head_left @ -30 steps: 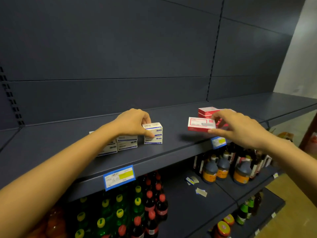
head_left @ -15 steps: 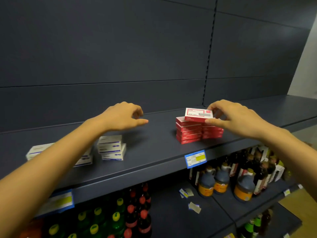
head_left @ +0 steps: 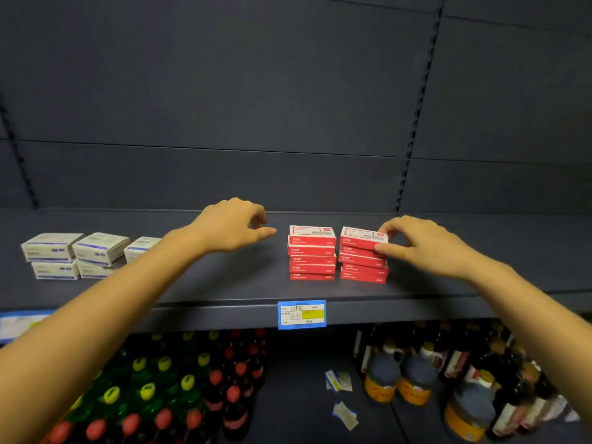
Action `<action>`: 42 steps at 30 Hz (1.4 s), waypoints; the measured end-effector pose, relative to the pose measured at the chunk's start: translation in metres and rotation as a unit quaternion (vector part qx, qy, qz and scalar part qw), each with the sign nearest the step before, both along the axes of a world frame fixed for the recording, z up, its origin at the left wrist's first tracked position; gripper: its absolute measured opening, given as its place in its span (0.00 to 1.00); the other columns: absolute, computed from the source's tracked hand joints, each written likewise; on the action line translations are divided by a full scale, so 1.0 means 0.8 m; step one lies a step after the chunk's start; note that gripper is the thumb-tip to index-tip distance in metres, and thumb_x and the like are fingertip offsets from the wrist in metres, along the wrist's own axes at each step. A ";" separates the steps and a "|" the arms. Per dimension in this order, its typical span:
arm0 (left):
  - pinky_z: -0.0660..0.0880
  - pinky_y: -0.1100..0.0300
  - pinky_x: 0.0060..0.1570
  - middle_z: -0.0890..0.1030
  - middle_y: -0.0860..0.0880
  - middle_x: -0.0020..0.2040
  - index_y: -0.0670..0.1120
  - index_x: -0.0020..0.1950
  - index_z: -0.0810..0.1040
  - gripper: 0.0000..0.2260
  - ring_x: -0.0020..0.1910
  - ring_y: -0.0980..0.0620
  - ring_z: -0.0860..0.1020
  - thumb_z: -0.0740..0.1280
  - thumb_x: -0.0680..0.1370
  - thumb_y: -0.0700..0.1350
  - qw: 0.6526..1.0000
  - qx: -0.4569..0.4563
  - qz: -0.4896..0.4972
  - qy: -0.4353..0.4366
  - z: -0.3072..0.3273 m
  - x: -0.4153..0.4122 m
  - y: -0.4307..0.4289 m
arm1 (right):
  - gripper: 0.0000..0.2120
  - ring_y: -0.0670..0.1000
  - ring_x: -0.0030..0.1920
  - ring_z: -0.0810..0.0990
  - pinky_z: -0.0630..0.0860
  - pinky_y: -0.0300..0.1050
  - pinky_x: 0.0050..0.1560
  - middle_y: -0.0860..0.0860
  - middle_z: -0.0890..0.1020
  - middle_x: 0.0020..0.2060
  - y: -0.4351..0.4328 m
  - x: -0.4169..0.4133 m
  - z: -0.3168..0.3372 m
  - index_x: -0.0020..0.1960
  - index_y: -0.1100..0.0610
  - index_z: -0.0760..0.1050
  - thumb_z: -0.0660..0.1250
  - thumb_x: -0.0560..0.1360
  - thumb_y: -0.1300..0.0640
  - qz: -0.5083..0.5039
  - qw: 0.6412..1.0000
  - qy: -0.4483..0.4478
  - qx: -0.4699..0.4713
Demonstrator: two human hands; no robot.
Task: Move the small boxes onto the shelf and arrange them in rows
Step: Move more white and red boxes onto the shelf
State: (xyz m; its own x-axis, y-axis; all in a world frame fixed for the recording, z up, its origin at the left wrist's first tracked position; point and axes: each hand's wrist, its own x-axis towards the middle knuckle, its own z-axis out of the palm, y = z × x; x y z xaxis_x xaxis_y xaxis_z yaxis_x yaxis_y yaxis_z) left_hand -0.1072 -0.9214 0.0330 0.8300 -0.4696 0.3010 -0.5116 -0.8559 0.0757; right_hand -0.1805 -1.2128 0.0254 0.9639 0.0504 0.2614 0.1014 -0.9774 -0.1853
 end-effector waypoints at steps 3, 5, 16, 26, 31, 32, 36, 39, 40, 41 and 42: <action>0.74 0.56 0.47 0.80 0.47 0.56 0.46 0.61 0.74 0.19 0.47 0.51 0.76 0.60 0.77 0.57 0.999 -0.007 0.028 -0.015 -0.003 -0.013 0.001 | 0.21 0.43 0.49 0.68 0.72 0.48 0.53 0.45 0.74 0.60 -0.001 0.006 0.004 0.63 0.48 0.70 0.64 0.73 0.42 0.033 0.999 -0.017 -0.010; 0.72 0.58 0.45 0.79 0.48 0.57 0.46 0.61 0.74 0.18 0.46 0.53 0.75 0.60 0.77 0.56 0.998 -0.009 0.049 -0.036 -0.002 -0.022 0.007 | 0.22 0.43 0.50 0.68 0.72 0.48 0.53 0.46 0.73 0.61 0.011 0.009 0.010 0.65 0.48 0.69 0.63 0.74 0.42 0.068 0.996 -0.053 -0.012; 0.68 0.58 0.45 0.78 0.51 0.58 0.49 0.61 0.72 0.17 0.56 0.49 0.75 0.60 0.77 0.56 0.970 0.021 0.212 -0.121 -0.004 -0.100 0.124 | 0.14 0.48 0.60 0.73 0.71 0.47 0.56 0.44 0.76 0.59 0.211 0.038 0.027 0.63 0.47 0.70 0.57 0.79 0.51 0.329 0.935 -0.130 0.002; 0.72 0.56 0.49 0.78 0.50 0.58 0.48 0.61 0.73 0.18 0.56 0.50 0.75 0.60 0.77 0.57 0.926 0.027 0.361 -0.108 -0.008 -0.201 0.305 | 0.14 0.49 0.59 0.73 0.69 0.45 0.49 0.45 0.75 0.60 0.421 0.045 0.016 0.63 0.47 0.70 0.56 0.79 0.50 0.442 0.889 -0.116 -0.004; 0.72 0.57 0.46 0.78 0.49 0.57 0.48 0.59 0.74 0.17 0.54 0.50 0.76 0.60 0.77 0.57 0.914 0.052 0.389 -0.103 -0.004 -0.232 0.411 | 0.15 0.49 0.62 0.72 0.72 0.49 0.56 0.46 0.74 0.62 0.538 0.034 0.010 0.65 0.48 0.69 0.57 0.79 0.49 0.469 0.878 -0.091 -0.010; 0.71 0.58 0.45 0.78 0.49 0.58 0.47 0.59 0.74 0.17 0.54 0.50 0.76 0.60 0.77 0.57 0.913 0.055 0.390 -0.105 -0.003 -0.236 0.434 | 0.15 0.50 0.62 0.72 0.72 0.50 0.57 0.46 0.74 0.62 0.562 0.032 0.009 0.65 0.47 0.68 0.57 0.79 0.49 0.469 0.879 -0.086 -0.015; 0.68 0.61 0.42 0.79 0.49 0.56 0.47 0.57 0.75 0.17 0.53 0.51 0.76 0.60 0.76 0.57 0.913 0.054 0.390 -0.103 -0.009 -0.249 0.524 | 0.16 0.51 0.62 0.72 0.71 0.50 0.56 0.46 0.73 0.63 0.655 0.029 0.003 0.65 0.47 0.69 0.57 0.78 0.48 0.463 0.883 -0.079 -0.022; 0.67 0.67 0.38 0.79 0.49 0.55 0.47 0.58 0.75 0.16 0.50 0.55 0.75 0.61 0.77 0.56 0.919 0.038 0.382 -0.088 -0.018 -0.253 0.585 | 0.16 0.51 0.61 0.73 0.71 0.49 0.54 0.47 0.74 0.62 0.721 0.028 -0.001 0.65 0.48 0.69 0.58 0.78 0.48 0.462 0.884 -0.072 -0.014; 0.66 0.67 0.37 0.79 0.50 0.55 0.47 0.57 0.75 0.16 0.49 0.55 0.74 0.61 0.77 0.56 0.920 0.037 0.381 -0.086 -0.021 -0.254 0.603 | 0.16 0.51 0.60 0.73 0.71 0.49 0.53 0.47 0.74 0.62 0.742 0.028 -0.002 0.65 0.48 0.69 0.58 0.78 0.48 0.461 0.884 -0.069 -0.015; 0.65 0.67 0.37 0.79 0.49 0.55 0.47 0.56 0.75 0.16 0.49 0.55 0.74 0.61 0.77 0.56 0.919 0.038 0.383 -0.085 -0.022 -0.255 0.621 | 0.16 0.51 0.60 0.73 0.71 0.48 0.52 0.47 0.74 0.62 0.762 0.028 -0.003 0.65 0.49 0.69 0.58 0.78 0.48 0.461 0.884 -0.067 -0.019; 0.66 0.65 0.38 0.79 0.49 0.55 0.47 0.56 0.75 0.15 0.50 0.53 0.75 0.61 0.77 0.56 0.918 0.039 0.385 -0.083 -0.023 -0.255 0.637 | 0.16 0.51 0.60 0.73 0.70 0.47 0.50 0.47 0.74 0.62 0.781 0.030 -0.003 0.65 0.49 0.69 0.58 0.78 0.48 0.462 0.884 -0.066 -0.022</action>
State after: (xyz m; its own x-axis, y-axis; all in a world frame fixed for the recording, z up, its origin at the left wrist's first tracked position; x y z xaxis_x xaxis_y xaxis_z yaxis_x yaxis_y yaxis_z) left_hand -0.3113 -0.4119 0.0144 0.8706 0.2114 0.4443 0.2484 -0.9683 -0.0259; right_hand -0.1566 -0.5881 0.0228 0.4663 0.8136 0.3473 0.8787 -0.4713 -0.0758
